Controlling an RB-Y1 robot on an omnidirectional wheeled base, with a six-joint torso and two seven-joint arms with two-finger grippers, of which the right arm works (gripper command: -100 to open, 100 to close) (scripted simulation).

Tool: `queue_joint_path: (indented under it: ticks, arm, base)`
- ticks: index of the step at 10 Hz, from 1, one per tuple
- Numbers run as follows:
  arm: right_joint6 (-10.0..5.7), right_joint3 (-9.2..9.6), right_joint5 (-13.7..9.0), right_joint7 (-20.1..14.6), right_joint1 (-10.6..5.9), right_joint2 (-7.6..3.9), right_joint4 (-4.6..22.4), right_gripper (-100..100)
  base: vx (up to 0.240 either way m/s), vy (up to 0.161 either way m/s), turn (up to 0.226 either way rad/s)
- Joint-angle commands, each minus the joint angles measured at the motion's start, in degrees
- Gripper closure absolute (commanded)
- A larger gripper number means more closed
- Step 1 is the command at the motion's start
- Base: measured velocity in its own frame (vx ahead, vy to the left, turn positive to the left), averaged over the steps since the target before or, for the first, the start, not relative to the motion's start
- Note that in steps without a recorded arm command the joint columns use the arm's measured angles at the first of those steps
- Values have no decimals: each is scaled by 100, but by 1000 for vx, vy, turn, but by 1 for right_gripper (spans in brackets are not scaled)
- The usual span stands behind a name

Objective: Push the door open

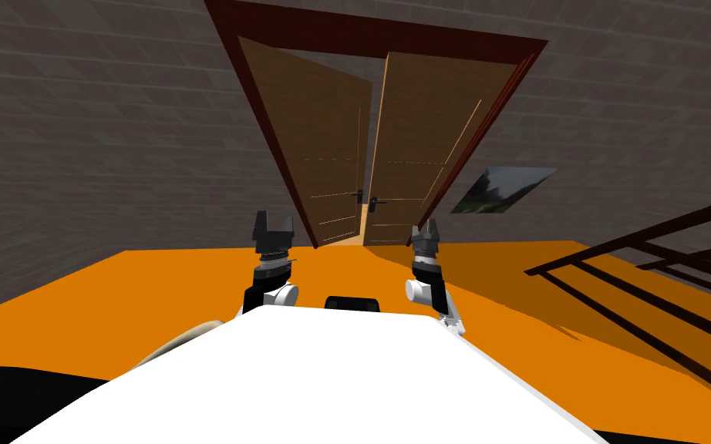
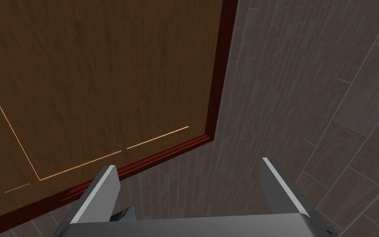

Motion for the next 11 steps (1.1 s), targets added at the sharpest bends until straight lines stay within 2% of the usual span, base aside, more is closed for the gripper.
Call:
queue_joint_path:
  ticks: [1,11]
  arm:
    - [38,-6,10,21,-130,-18,222,-100]
    - [303,3,91,170,-933,-41,1616,-100]
  base:
    - [88,-43,17]
    - [97,-38,22]
